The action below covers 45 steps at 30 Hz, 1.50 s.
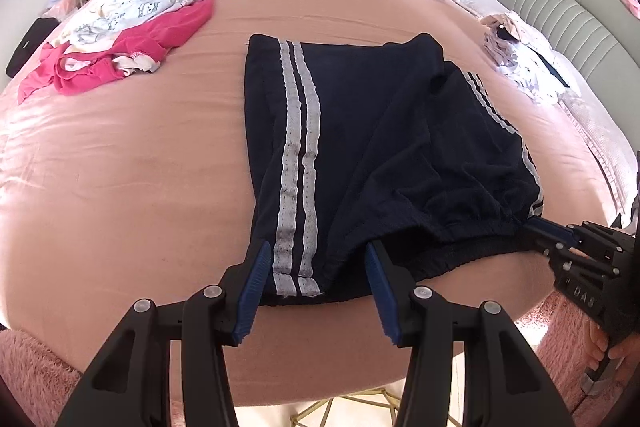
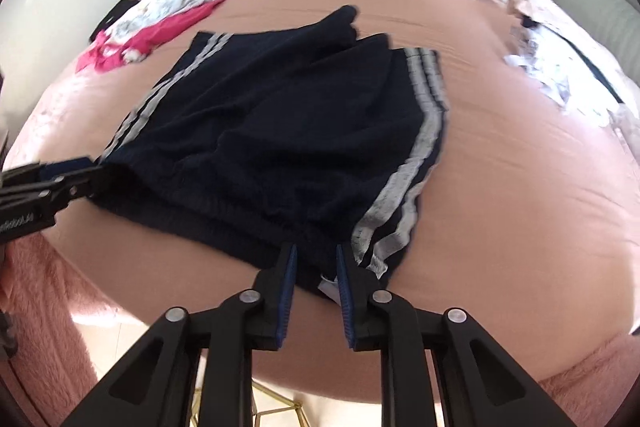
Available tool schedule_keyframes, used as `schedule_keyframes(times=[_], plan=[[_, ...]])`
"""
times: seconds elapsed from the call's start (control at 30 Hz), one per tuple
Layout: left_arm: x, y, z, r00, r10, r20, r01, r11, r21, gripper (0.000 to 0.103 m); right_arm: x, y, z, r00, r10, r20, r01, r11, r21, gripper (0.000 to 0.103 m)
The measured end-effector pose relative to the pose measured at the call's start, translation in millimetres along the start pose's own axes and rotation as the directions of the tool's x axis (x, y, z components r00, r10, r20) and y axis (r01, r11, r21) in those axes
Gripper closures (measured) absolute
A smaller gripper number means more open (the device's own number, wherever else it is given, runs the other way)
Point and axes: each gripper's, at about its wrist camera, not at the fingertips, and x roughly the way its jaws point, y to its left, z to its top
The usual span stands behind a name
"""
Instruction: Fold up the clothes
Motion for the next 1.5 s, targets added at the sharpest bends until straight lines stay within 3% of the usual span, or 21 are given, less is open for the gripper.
schedule_keyframes(times=[0.23, 0.3, 0.43, 0.53, 0.57, 0.63, 0.73, 0.83, 0.97, 1.1, 1.17, 1.37, 1.5], plan=[[-2, 7, -2, 1.0, 0.016, 0.006, -0.016, 1.0, -0.019, 0.057, -12, -39, -6, 0.998, -0.054, 0.04, 0.049, 0.991, 0.121, 0.091], [1, 8, -4, 1.0, 0.017, -0.011, -0.017, 1.0, -0.018, 0.057, -10, -47, -9, 1.0, -0.02, 0.004, 0.02, 0.991, 0.133, 0.091], [-4, 6, -4, 1.0, -0.003, -0.01, 0.003, 1.0, -0.003, 0.057, -17, -43, -10, 0.999, -0.005, 0.032, 0.001, 0.993, 0.116, 0.089], [-12, -2, -3, 1.0, -0.007, 0.007, 0.007, 0.999, 0.04, 0.057, -23, -42, -10, 0.998, -0.004, 0.066, -0.003, 0.993, 0.118, 0.077], [-11, -5, -3, 1.0, 0.006, 0.002, -0.006, 0.998, 0.055, 0.057, -23, -42, -9, 0.997, -0.012, 0.074, 0.002, 0.992, 0.125, 0.072], [-3, -7, -1, 0.999, 0.05, -0.015, -0.049, 0.996, 0.069, 0.057, -23, -44, -7, 0.996, -0.022, 0.086, 0.009, 0.989, 0.149, 0.072], [16, -2, -2, 0.98, 0.18, -0.088, -0.176, 0.983, 0.055, 0.057, -26, -52, -9, 0.995, -0.006, 0.102, -0.014, 0.98, 0.2, 0.072], [15, 8, 2, 0.969, 0.205, -0.136, -0.205, 0.979, 0.016, 0.055, -26, -51, -7, 0.996, -0.028, 0.086, 0.012, 0.983, 0.182, 0.072], [2, 11, 9, 0.984, 0.14, -0.107, -0.145, 0.989, -0.032, 0.055, -13, -55, -12, 1.0, -0.024, 0.002, 0.023, 0.981, 0.193, 0.072], [-5, 17, 13, 0.995, 0.05, -0.081, -0.058, 0.992, -0.108, 0.055, -12, -63, -12, 0.998, 0.063, 0.007, -0.063, 0.96, 0.273, 0.068], [5, 23, 11, 0.993, 0.035, -0.111, -0.051, 0.988, -0.143, 0.055, -8, -65, -11, 0.997, 0.082, -0.013, -0.075, 0.954, 0.292, 0.056], [14, 34, 4, 0.995, 0.0, -0.104, -0.021, 0.979, -0.203, 0.057, -16, -77, -20, 0.987, 0.161, 0.018, -0.155, 0.905, 0.397, 0.056], [13, 31, 3, 0.997, 0.017, -0.074, -0.035, 0.967, -0.253, 0.057, -2, -74, -19, 0.98, 0.195, -0.035, -0.165, 0.903, 0.396, 0.056]])
